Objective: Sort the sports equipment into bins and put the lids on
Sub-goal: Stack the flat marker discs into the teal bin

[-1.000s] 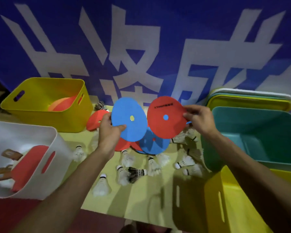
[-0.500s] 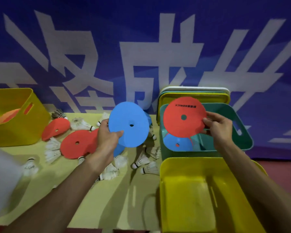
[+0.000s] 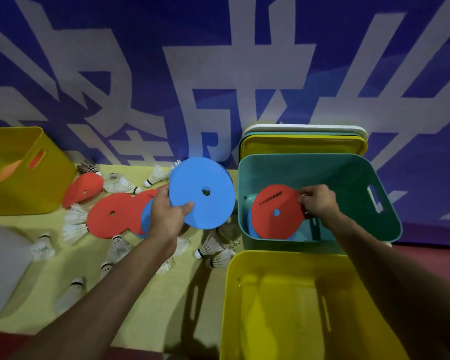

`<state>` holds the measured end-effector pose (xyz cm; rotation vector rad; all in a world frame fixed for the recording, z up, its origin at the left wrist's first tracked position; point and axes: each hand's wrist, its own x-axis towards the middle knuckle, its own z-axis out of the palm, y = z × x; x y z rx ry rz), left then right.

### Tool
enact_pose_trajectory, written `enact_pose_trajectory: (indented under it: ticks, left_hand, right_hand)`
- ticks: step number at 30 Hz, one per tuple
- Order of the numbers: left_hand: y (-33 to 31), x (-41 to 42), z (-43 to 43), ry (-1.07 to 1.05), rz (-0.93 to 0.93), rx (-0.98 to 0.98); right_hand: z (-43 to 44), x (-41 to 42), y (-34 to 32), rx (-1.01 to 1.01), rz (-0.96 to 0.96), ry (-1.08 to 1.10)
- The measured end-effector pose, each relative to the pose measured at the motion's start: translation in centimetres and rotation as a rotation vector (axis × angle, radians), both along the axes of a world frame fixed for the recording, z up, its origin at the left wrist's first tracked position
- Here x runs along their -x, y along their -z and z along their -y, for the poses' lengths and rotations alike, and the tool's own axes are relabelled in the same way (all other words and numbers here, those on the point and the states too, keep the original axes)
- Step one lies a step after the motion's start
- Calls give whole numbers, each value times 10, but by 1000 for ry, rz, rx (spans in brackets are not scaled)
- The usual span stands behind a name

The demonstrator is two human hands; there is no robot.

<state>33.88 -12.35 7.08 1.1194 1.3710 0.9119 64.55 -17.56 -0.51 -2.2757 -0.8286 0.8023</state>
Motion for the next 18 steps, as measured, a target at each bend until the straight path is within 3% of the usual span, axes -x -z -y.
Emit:
enact_pose_trajectory:
  ticks: [7,13,18]
  left_hand:
    - [-3,2,-10,41,-52,14]
    - [-8,-8,-13,56,-7,-7]
    - [-14,-23,-12,71,102,0]
  right_hand:
    - [-27,9,25,183,-11,-165]
    - [-27,4,31,335,123,-279]
    - [-26,3,10,215,128,-307]
